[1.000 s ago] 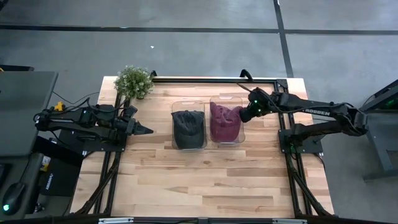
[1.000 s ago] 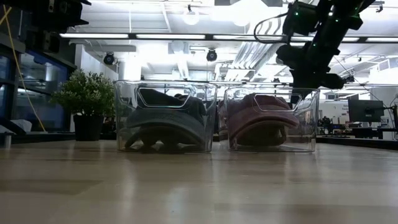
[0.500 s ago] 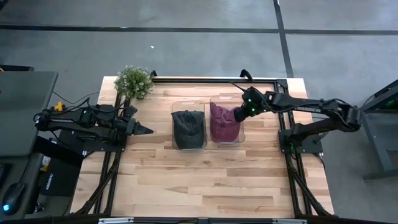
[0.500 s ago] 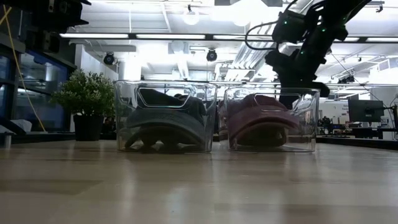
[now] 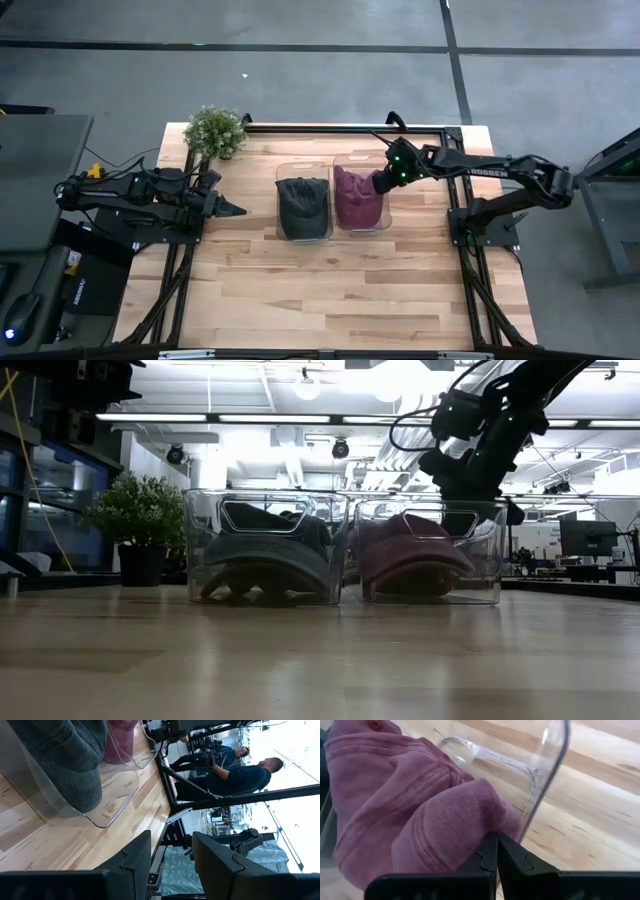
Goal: Pick & Place hat
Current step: Put the red cap into the right transparent bin, then return to Home Position
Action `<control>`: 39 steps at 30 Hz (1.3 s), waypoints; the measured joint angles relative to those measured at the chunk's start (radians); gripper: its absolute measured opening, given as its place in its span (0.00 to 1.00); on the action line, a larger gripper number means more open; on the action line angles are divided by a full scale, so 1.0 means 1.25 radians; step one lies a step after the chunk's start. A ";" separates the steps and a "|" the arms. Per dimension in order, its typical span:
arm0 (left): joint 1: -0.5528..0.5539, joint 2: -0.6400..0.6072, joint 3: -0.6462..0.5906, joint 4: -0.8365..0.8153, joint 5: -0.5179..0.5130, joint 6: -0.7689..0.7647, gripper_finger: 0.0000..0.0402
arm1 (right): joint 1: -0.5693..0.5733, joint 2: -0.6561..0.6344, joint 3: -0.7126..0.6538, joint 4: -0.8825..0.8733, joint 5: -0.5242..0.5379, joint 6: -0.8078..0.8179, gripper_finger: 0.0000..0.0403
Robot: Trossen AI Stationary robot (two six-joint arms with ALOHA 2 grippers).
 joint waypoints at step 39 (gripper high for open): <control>0.000 0.000 0.000 0.008 -0.048 0.042 0.34 | 0.151 -0.486 0.142 -0.111 0.014 -0.292 0.00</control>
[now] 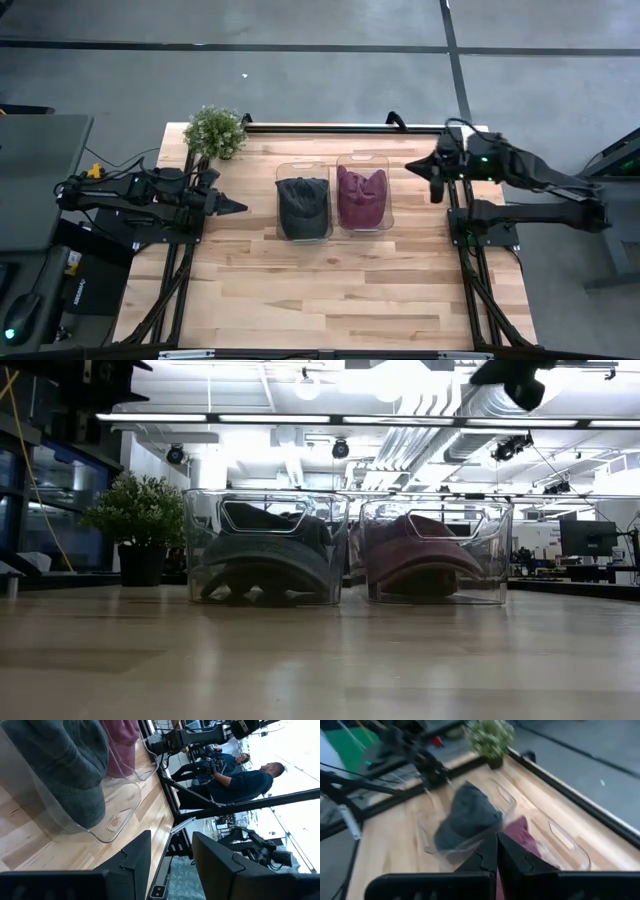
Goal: Pick & Place hat
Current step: Return to Home Position
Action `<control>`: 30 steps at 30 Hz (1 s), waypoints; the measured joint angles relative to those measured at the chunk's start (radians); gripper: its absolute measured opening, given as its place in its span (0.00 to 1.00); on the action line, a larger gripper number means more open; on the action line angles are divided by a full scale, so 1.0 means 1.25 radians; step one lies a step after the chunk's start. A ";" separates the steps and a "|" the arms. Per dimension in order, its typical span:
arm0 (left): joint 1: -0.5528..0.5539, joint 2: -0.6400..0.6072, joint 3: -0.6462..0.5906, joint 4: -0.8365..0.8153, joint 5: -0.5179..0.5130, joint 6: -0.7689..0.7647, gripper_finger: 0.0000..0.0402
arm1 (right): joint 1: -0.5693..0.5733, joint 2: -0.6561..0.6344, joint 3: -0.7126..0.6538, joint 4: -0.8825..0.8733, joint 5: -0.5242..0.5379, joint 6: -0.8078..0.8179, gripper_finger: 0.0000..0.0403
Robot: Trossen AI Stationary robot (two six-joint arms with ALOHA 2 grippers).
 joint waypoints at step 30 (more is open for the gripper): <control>0.000 -0.273 -0.117 0.130 -0.105 0.210 0.34 | 0.134 -0.302 -0.310 0.350 0.159 0.104 0.00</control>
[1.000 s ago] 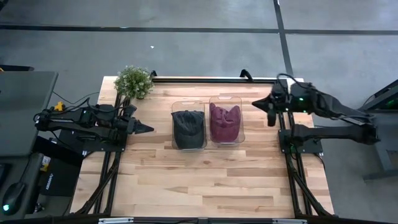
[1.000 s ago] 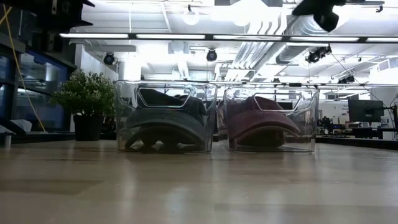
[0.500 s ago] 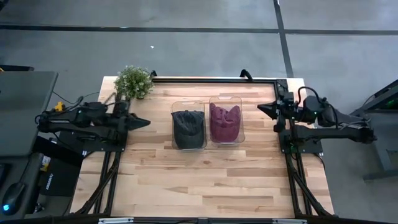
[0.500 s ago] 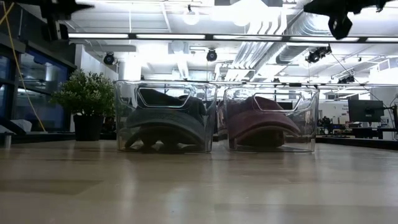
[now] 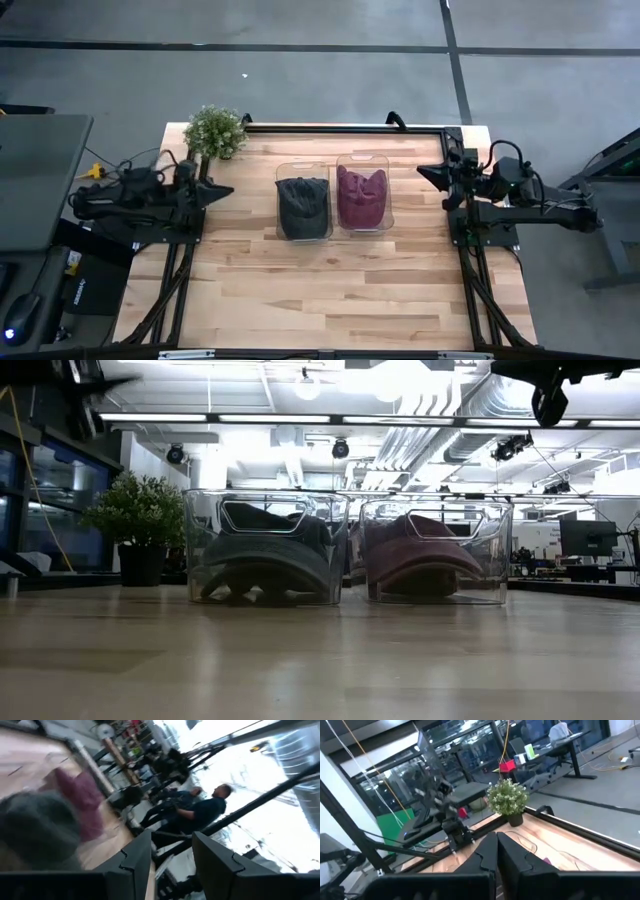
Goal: Pick & Place hat
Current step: Return to Home Position
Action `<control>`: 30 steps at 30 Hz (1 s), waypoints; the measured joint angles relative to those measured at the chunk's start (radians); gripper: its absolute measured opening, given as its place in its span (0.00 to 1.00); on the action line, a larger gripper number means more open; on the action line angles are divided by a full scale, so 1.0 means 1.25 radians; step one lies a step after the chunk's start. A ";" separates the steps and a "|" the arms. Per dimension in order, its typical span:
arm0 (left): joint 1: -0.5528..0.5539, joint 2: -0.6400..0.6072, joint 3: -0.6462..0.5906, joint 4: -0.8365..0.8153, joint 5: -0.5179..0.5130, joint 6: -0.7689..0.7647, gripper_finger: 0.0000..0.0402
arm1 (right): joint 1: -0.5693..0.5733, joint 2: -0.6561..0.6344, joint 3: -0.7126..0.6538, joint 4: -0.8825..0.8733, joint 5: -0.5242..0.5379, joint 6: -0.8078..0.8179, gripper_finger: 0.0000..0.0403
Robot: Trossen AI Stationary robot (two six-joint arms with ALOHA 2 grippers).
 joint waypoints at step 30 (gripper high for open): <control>0.000 -0.008 -0.227 0.162 -0.062 -0.037 0.34 | 0.000 0.003 0.000 -0.013 -0.028 0.013 0.00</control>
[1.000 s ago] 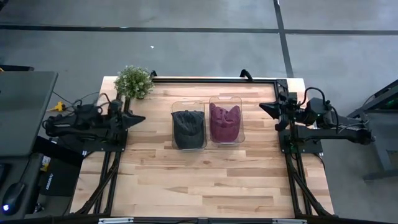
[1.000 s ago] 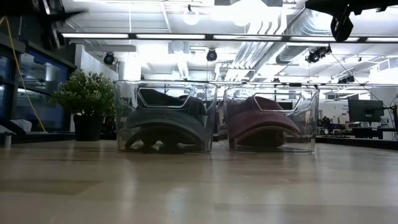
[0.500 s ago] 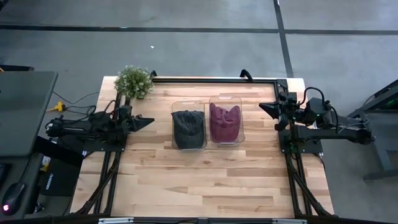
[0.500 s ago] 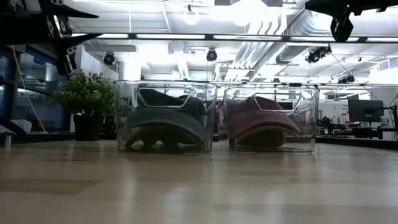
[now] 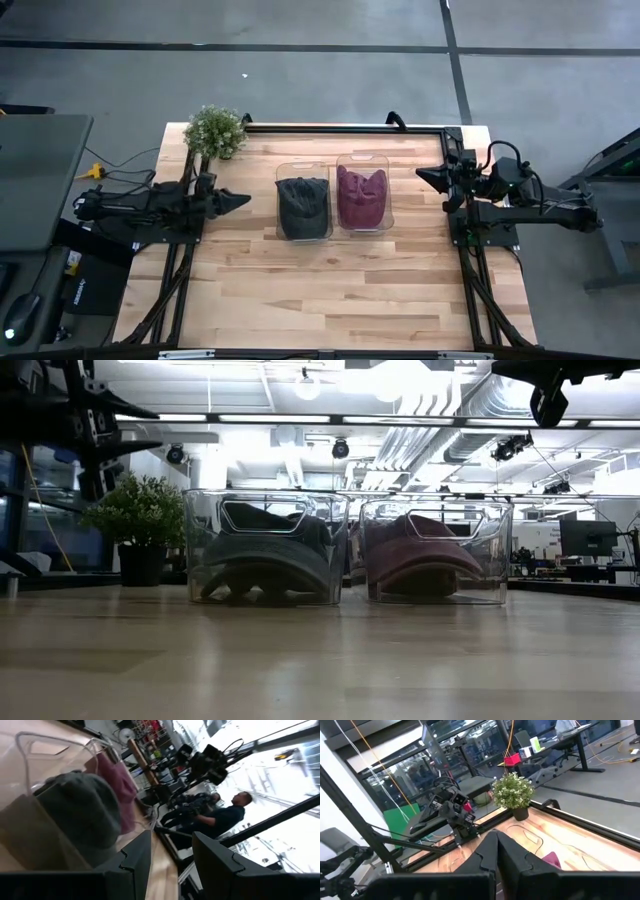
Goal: Pick & Place hat
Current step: Return to Home Position
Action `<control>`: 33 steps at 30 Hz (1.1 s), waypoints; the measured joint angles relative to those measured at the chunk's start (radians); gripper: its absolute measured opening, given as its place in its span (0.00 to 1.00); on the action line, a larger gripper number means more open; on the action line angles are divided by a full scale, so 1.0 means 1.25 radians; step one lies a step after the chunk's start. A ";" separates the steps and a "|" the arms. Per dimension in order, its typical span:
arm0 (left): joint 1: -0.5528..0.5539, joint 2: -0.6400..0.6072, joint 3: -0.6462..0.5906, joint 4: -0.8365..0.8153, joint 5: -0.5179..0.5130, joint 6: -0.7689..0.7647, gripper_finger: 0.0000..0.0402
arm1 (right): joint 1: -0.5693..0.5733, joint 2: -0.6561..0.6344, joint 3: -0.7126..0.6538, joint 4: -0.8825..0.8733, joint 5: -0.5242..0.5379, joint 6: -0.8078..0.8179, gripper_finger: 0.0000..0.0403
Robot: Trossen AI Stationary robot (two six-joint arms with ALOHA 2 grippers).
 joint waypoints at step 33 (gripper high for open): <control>0.000 0.030 -0.070 0.070 0.002 -0.026 0.34 | 0.000 0.021 -0.107 0.038 -0.044 -0.077 0.00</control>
